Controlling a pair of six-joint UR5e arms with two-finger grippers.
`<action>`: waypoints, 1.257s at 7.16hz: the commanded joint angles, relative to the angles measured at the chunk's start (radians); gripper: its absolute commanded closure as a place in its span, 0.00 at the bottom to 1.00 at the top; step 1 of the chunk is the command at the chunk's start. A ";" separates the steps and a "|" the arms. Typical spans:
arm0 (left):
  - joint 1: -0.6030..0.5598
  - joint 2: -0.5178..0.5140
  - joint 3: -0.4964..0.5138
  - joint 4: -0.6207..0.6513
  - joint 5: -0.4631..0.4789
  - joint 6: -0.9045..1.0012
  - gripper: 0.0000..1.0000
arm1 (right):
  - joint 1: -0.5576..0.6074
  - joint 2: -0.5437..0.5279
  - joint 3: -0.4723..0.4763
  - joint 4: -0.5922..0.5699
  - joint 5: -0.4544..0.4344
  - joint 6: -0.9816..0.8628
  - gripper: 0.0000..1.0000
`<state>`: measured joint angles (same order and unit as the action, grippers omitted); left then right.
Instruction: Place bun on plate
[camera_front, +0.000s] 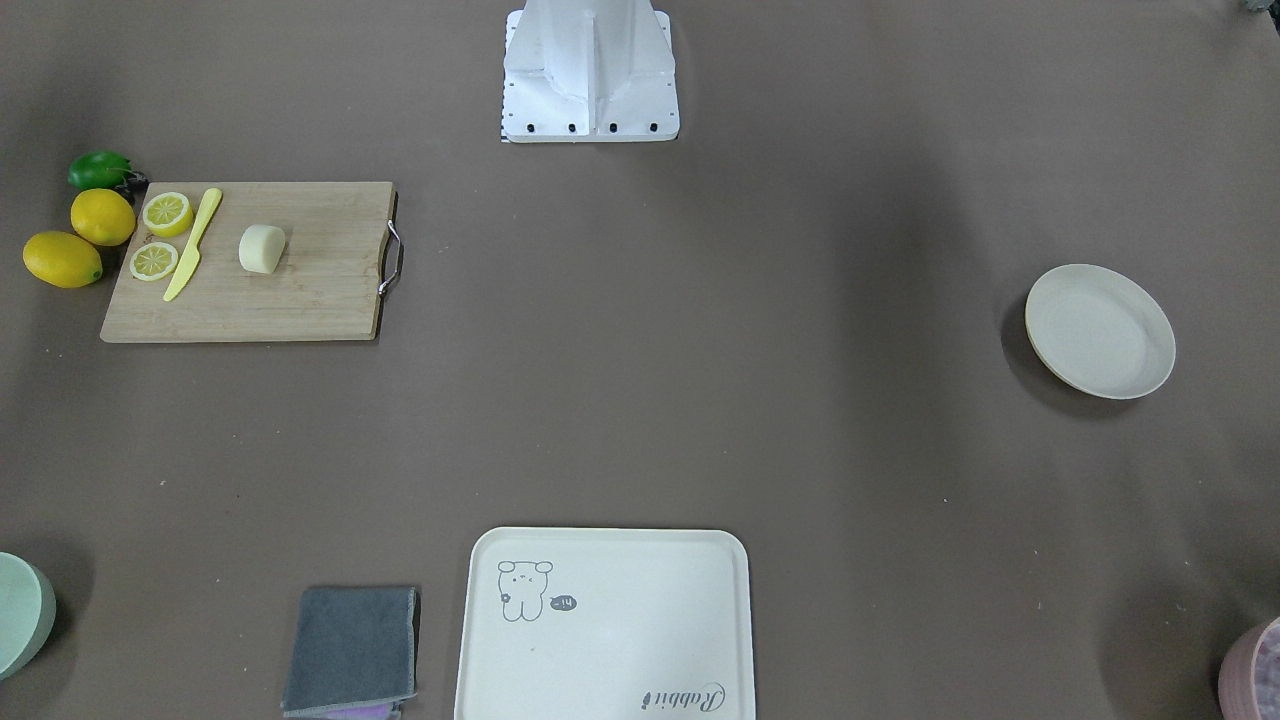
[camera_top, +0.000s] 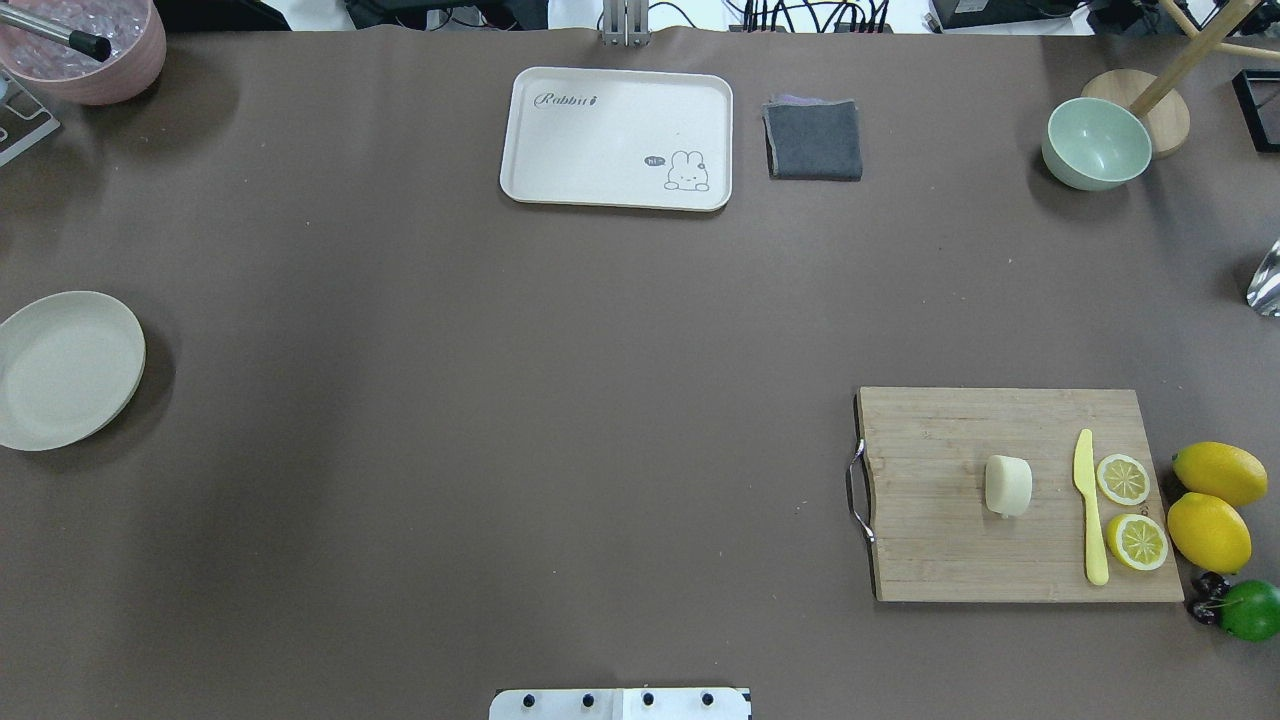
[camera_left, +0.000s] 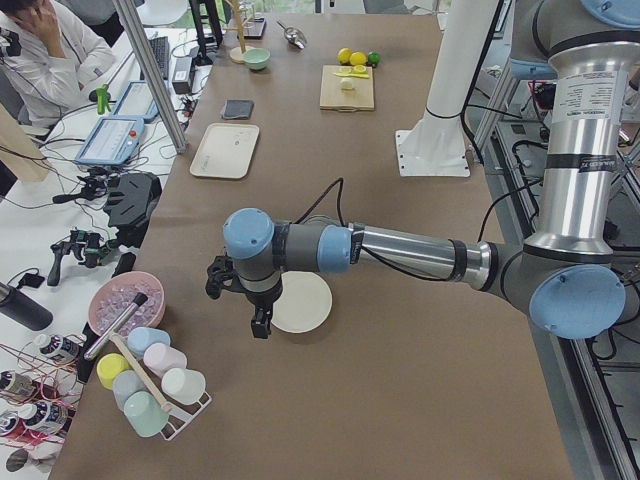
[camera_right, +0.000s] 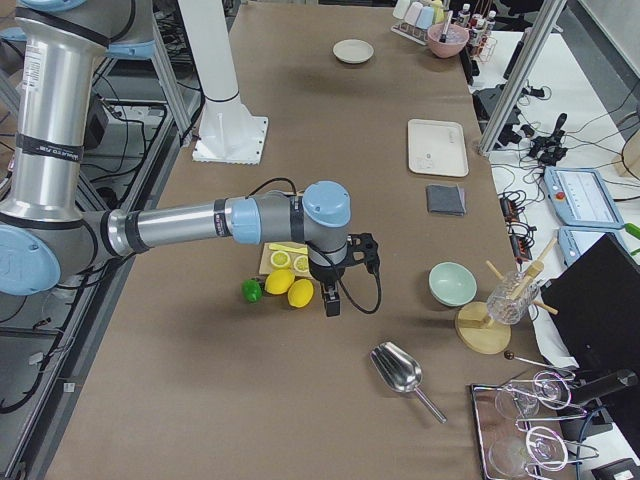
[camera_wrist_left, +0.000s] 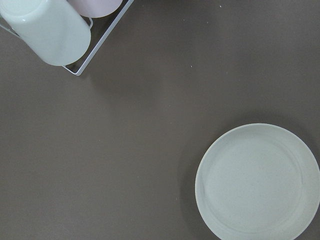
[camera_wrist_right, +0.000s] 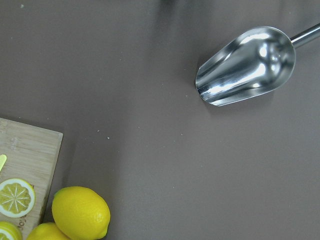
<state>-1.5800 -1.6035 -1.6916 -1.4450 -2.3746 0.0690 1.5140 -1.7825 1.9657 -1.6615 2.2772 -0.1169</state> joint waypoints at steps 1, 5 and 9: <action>0.000 -0.003 0.000 0.000 0.000 0.000 0.02 | 0.000 -0.002 0.008 0.000 0.014 -0.004 0.00; 0.000 -0.007 0.000 0.000 0.000 -0.002 0.02 | 0.000 -0.006 0.002 -0.001 0.016 -0.001 0.00; -0.002 0.010 -0.011 -0.053 -0.009 0.000 0.02 | 0.023 0.049 0.013 -0.001 0.019 0.003 0.00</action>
<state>-1.5794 -1.6022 -1.6980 -1.4581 -2.3794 0.0681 1.5232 -1.7513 1.9795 -1.6623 2.2947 -0.1135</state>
